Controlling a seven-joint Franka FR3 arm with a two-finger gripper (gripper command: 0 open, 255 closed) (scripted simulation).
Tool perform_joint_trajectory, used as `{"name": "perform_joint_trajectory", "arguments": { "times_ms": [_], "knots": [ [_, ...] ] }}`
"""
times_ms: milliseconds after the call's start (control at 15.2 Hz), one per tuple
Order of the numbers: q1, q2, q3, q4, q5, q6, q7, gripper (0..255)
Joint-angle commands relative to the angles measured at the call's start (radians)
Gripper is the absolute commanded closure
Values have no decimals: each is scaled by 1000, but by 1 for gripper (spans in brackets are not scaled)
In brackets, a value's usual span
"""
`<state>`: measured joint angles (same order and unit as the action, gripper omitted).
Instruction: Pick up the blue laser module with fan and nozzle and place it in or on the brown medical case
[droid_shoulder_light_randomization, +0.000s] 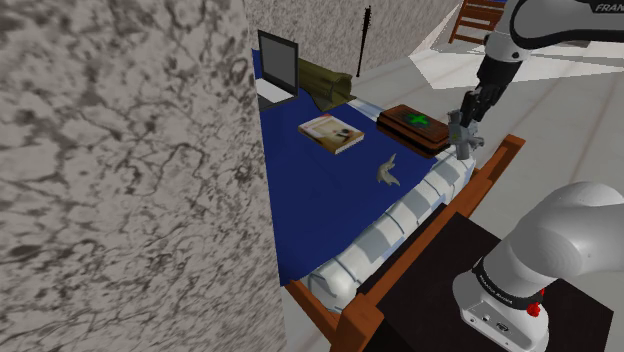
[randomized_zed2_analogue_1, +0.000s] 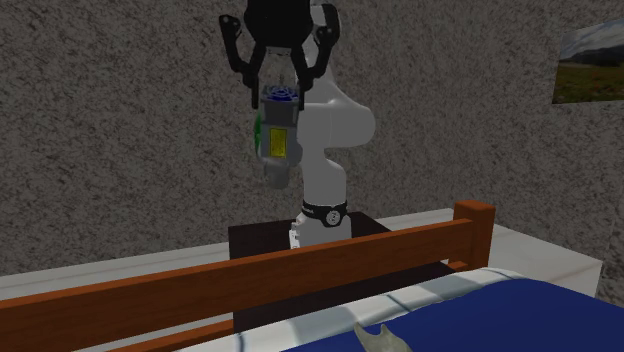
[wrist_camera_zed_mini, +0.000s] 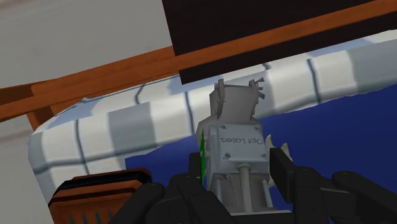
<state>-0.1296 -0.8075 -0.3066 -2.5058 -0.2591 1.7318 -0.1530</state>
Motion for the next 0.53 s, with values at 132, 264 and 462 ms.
{"name": "perform_joint_trajectory", "arguments": {
  "times_ms": [132,264,462],
  "knots": [
    [18,142,-56,116,-2,35,-47,255],
    [30,222,-89,185,4,51,-77,255],
    [49,343,-138,295,25,68,-127,255]
  ]
}}
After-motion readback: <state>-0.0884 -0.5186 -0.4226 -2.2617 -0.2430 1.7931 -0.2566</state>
